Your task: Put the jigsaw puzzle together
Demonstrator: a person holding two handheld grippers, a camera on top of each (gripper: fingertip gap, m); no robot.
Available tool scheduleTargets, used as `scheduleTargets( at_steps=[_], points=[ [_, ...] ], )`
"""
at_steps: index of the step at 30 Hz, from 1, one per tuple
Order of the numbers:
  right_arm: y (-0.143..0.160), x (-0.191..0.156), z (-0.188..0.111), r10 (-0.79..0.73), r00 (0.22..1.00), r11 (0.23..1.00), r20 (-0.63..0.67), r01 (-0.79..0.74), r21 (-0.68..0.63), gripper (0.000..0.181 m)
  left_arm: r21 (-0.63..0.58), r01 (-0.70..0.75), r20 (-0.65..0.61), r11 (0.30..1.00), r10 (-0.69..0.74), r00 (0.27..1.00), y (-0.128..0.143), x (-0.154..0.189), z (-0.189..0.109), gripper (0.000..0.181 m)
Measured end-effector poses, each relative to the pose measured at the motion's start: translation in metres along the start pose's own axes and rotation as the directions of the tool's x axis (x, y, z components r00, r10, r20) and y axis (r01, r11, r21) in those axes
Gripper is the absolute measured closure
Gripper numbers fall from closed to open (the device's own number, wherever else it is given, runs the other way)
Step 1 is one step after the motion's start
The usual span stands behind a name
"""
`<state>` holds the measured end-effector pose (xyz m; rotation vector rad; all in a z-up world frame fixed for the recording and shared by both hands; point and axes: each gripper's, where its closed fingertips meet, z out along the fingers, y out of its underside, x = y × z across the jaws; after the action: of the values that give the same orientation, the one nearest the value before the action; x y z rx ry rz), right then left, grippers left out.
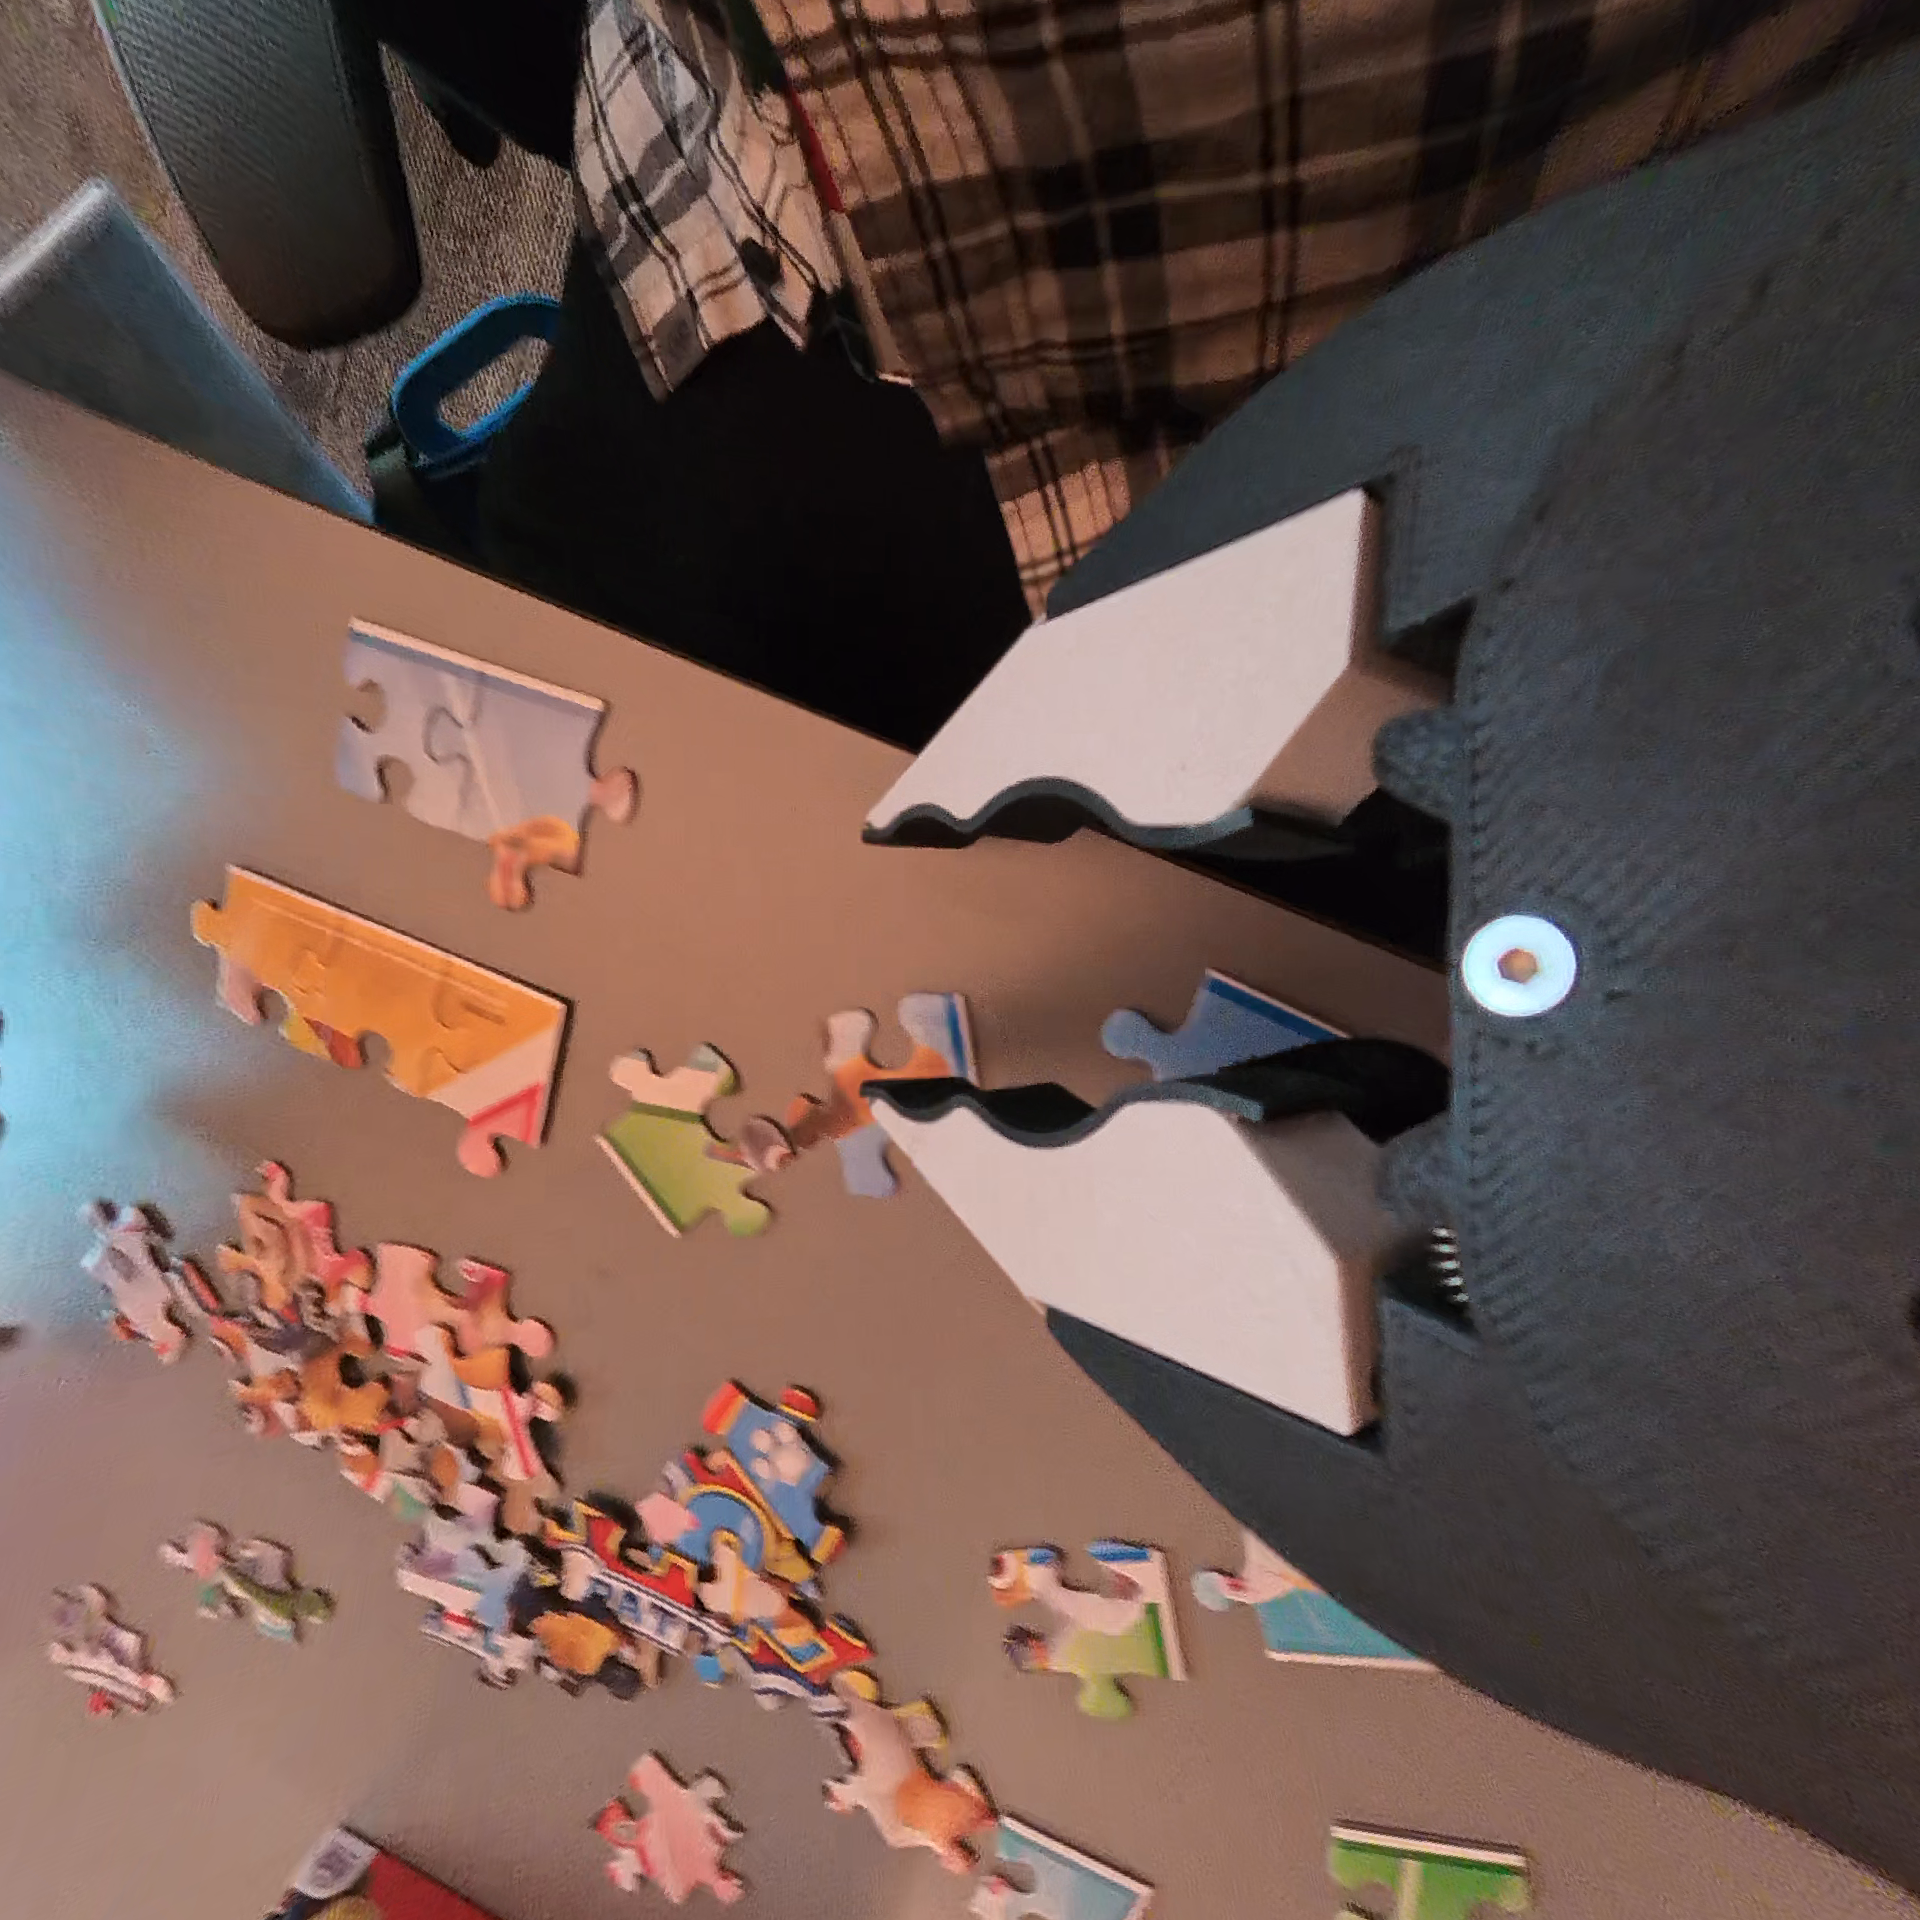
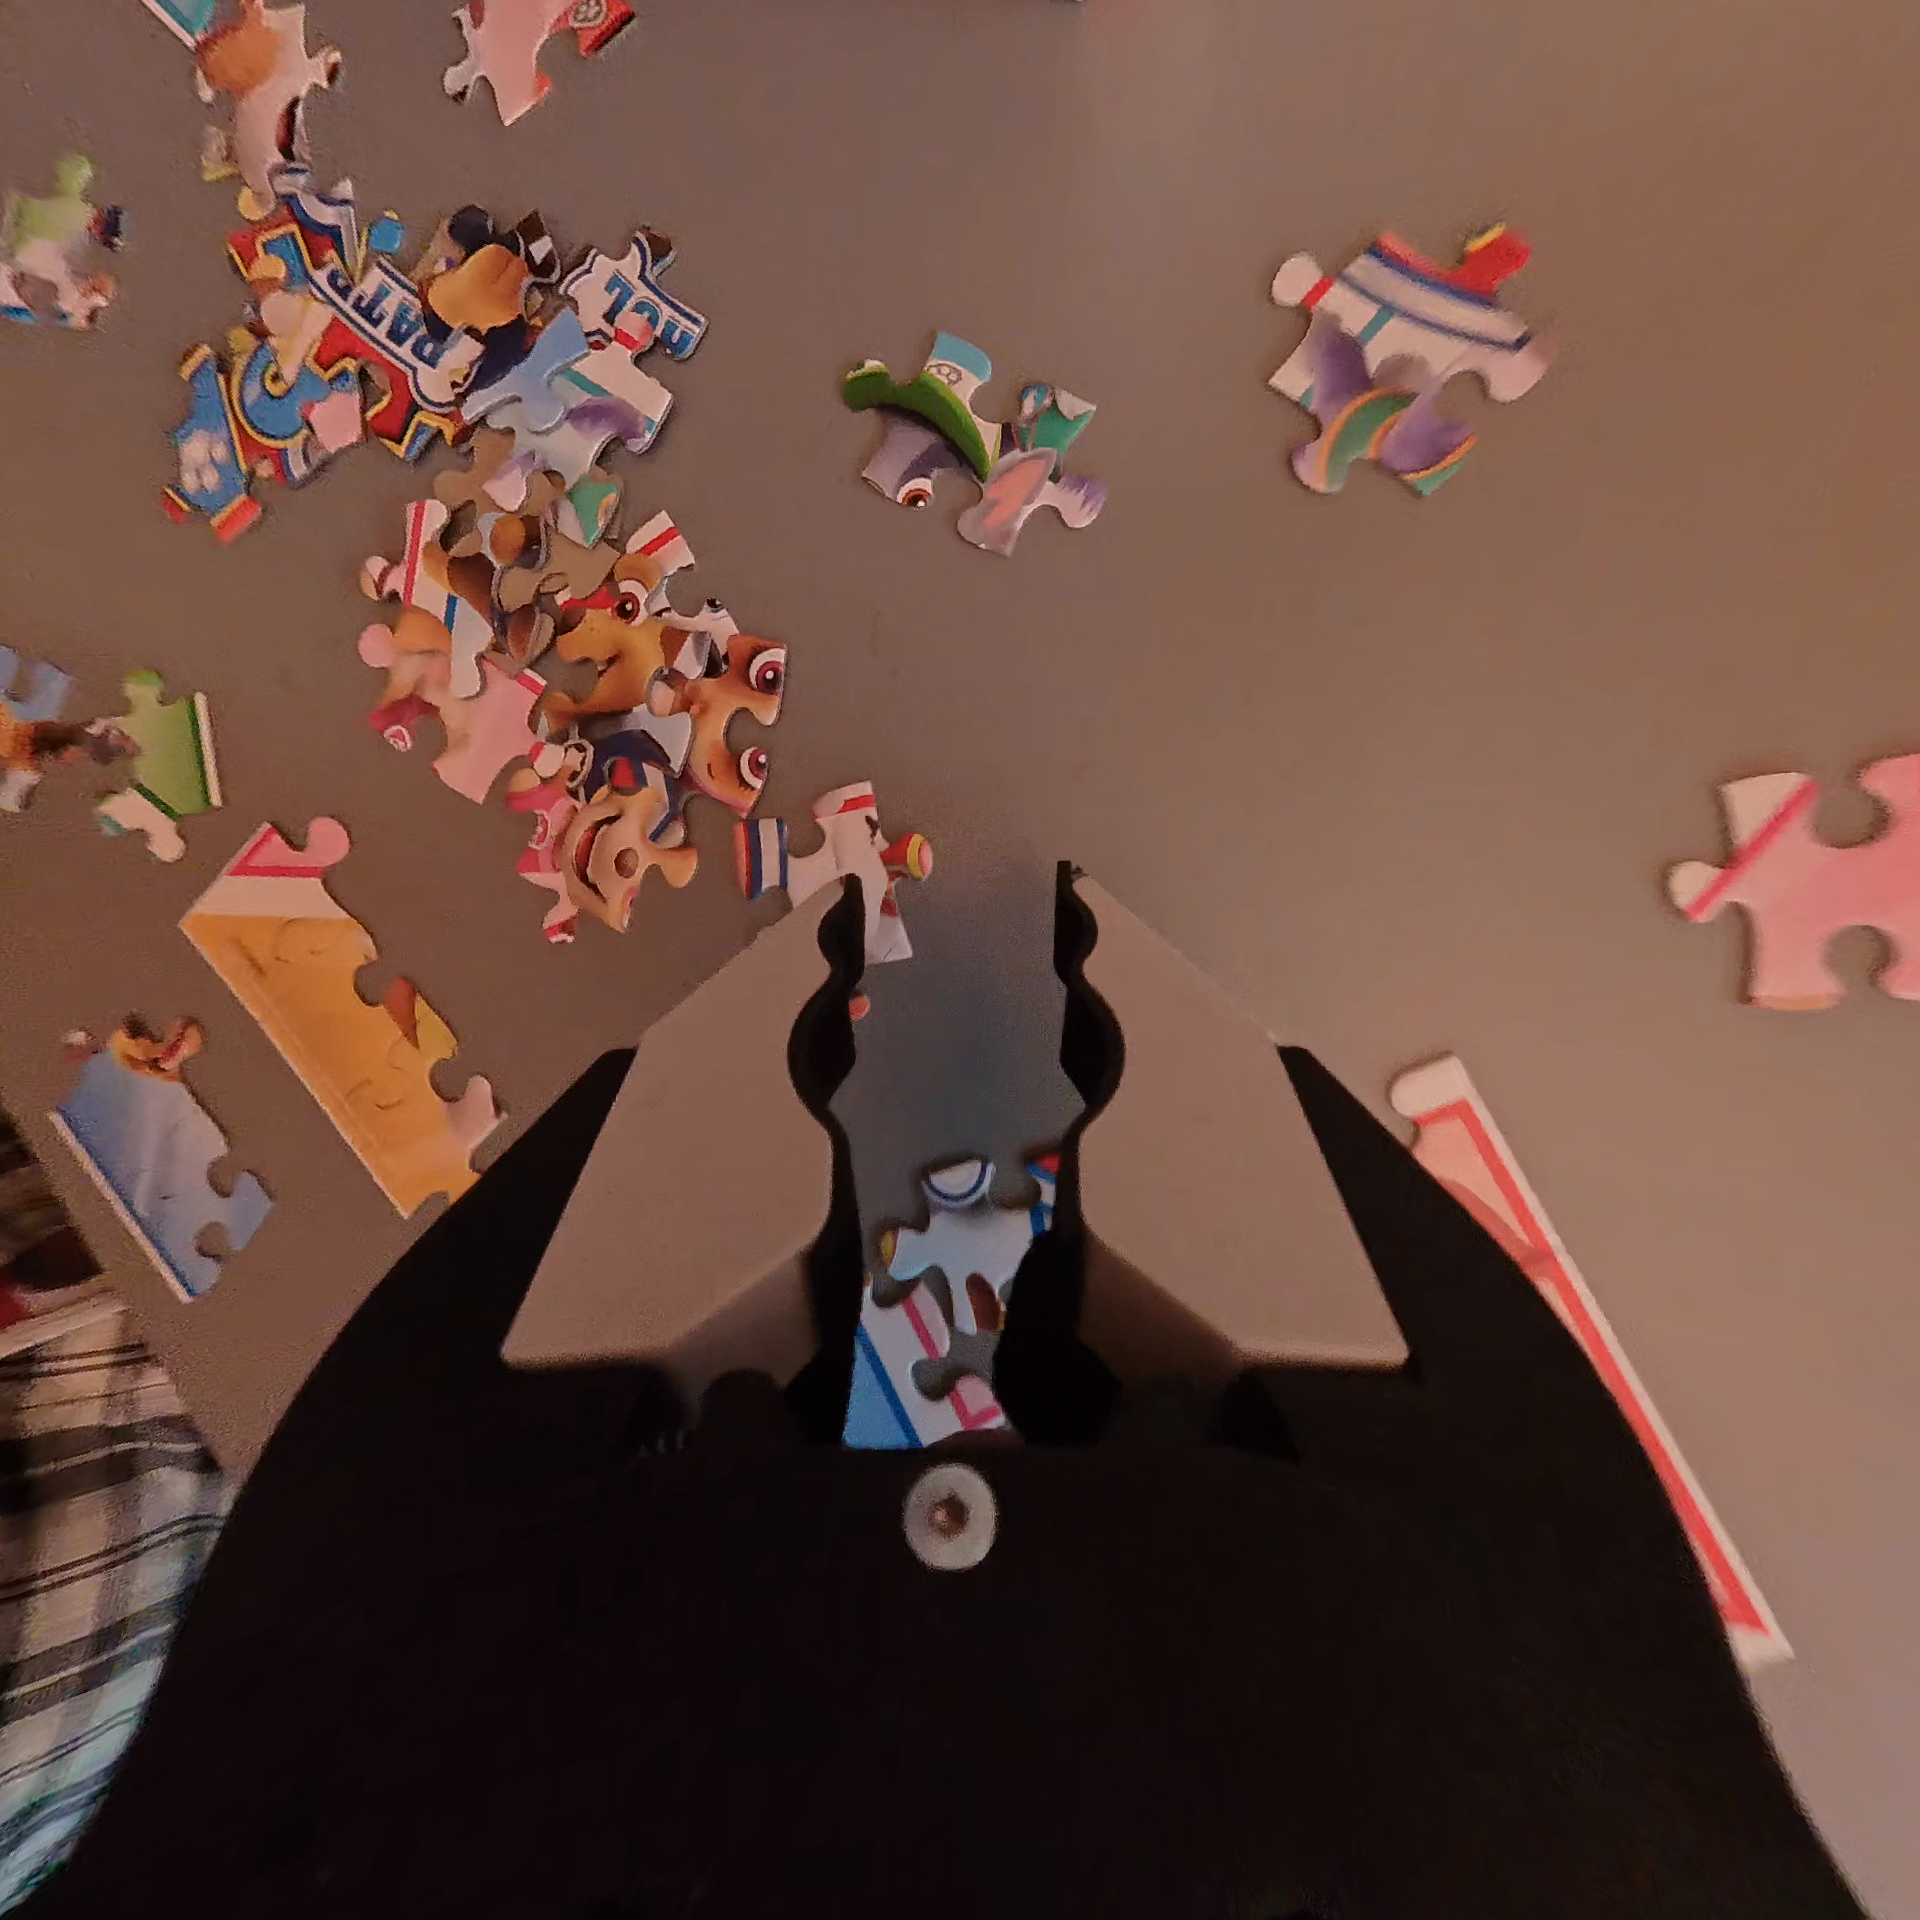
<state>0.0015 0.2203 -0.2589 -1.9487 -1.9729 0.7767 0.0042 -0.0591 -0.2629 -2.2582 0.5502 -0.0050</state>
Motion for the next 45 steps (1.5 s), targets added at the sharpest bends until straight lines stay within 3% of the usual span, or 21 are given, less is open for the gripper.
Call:
scheduleTargets(
  at_steps=[4,7,12,17,22,33,45],
  points=[
    [-0.006,-0.04,-0.031,-0.151,0.987,0.982,-0.057,0.157,0.106,0.143,-0.035,0.022,-0.01,0.999,-0.022,1.0,0.019,-0.004,-0.004,0.133],
    [0.007,-0.085,-0.043,-0.242,0.969,0.964,-0.045,0.245,0.105,0.138,-0.045,0.026,0.005,0.999,-0.025,1.0,0.023,-0.009,-0.008,0.13],
    [0.045,-0.173,-0.042,-0.381,0.917,0.923,0.116,0.37,0.105,0.137,-0.024,0.042,-0.014,0.999,-0.042,0.999,0.025,-0.008,-0.023,0.122],
    [0.064,-0.208,-0.037,-0.399,0.905,0.913,0.148,0.377,0.157,0.139,-0.101,0.022,-0.031,0.995,-0.025,0.999,0.051,0.001,-0.033,0.12],
    [0.07,-0.221,-0.036,-0.373,0.912,0.917,0.171,0.335,0.216,0.144,-0.11,0.014,0.092,0.994,-0.004,0.996,0.063,-0.012,-0.037,0.13],
    [0.077,-0.224,-0.024,-0.418,0.907,0.893,0.045,0.401,0.206,0.152,-0.006,-0.113,0.168,0.994,0.113,0.979,0.06,0.001,-0.04,0.16],
    [0.08,-0.21,-0.037,-0.373,0.928,0.898,-0.019,0.366,0.244,0.157,0.127,-0.168,0.225,0.978,0.136,0.965,0.054,-0.002,-0.052,0.175]
  ],
)
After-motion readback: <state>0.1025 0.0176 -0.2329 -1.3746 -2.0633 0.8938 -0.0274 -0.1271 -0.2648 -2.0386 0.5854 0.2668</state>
